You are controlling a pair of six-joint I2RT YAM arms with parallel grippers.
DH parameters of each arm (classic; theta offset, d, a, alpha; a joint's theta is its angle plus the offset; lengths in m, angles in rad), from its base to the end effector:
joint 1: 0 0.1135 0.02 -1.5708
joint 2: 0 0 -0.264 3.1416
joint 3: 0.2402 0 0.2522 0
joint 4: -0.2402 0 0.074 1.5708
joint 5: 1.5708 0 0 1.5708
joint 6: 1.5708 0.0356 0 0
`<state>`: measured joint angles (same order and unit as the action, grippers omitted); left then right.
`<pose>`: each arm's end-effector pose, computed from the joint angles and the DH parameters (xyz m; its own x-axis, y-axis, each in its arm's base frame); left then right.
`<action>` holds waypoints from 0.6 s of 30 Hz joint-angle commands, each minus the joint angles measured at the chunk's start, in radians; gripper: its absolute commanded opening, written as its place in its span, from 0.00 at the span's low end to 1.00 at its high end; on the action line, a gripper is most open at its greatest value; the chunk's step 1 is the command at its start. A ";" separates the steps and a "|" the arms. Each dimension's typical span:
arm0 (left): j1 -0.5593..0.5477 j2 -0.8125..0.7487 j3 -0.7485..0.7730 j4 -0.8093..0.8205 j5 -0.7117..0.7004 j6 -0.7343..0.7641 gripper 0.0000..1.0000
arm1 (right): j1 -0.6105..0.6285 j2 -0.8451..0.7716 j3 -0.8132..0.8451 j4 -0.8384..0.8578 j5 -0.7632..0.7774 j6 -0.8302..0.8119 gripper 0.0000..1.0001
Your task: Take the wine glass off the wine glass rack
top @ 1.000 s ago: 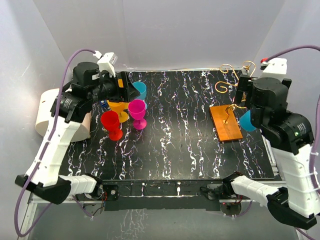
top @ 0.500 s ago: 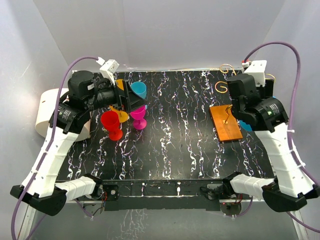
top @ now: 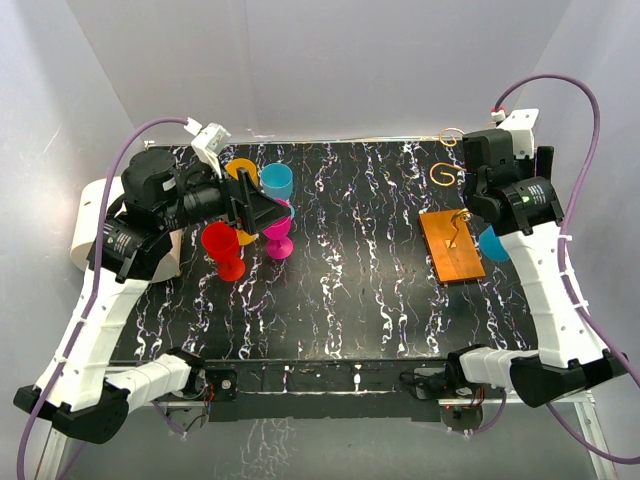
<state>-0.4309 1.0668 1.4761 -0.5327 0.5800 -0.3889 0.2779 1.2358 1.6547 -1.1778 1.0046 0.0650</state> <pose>0.1702 -0.0997 0.4844 -0.4233 -0.1545 -0.8927 0.7381 0.5125 -0.4387 0.2007 0.0260 0.4532 -0.6316 -0.1440 -0.7618 0.4838 0.6947 -0.5324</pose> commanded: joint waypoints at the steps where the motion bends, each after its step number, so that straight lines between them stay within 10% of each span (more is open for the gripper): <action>1: 0.003 -0.019 0.005 0.003 0.016 0.018 0.94 | -0.029 -0.012 -0.004 0.103 -0.020 -0.052 0.58; 18: 0.003 -0.033 -0.006 -0.006 0.016 0.025 0.95 | -0.101 0.013 -0.032 0.084 -0.049 -0.044 0.49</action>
<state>-0.4309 1.0626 1.4750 -0.5331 0.5804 -0.3767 0.1921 1.2522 1.6371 -1.1236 0.9558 0.0235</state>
